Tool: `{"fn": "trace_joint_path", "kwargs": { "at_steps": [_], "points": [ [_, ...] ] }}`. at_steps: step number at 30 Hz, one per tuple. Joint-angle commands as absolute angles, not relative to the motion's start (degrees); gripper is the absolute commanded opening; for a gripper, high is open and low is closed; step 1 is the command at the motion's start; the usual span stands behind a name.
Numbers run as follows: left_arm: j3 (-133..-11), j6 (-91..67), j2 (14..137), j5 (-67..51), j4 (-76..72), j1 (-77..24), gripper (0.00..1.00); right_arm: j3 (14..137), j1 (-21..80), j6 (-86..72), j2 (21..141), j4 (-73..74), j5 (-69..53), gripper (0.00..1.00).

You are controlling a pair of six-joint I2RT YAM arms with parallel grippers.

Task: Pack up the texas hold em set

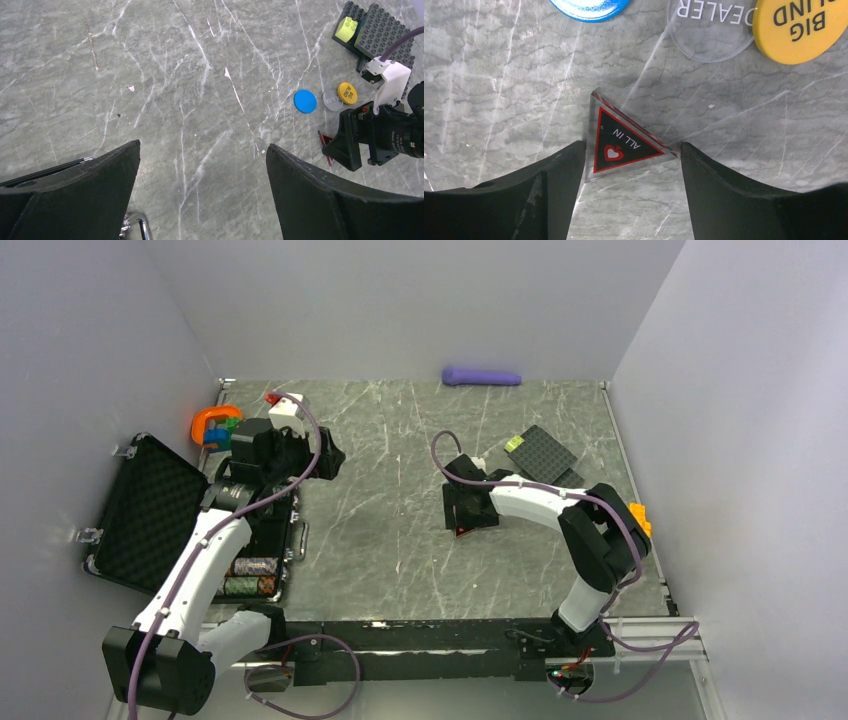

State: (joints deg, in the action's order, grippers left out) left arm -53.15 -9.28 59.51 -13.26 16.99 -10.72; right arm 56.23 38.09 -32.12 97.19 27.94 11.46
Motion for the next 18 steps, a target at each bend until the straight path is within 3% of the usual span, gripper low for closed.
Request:
{"fn": "trace_joint_path", "kwargs": {
  "at_steps": [1,5,12,18],
  "points": [
    [-53.69,-9.07,58.58,-14.25,14.96,-10.98,0.99,56.45,38.32,-33.61,97.28,28.03,12.59,0.72],
    [-53.56,-9.45,58.68,-15.16,14.69,-10.94,0.99,55.37,38.32,-34.14,96.98,28.04,12.26,0.66],
    [-53.21,-11.42,61.1,-19.38,13.77,-12.19,1.0,54.9,38.43,-33.06,95.02,26.98,11.43,0.46],
    [-53.94,-14.36,67.52,-26.82,13.16,-15.4,0.99,55.66,39.74,-31.76,91.19,25.86,10.75,0.41]
  ]
}}
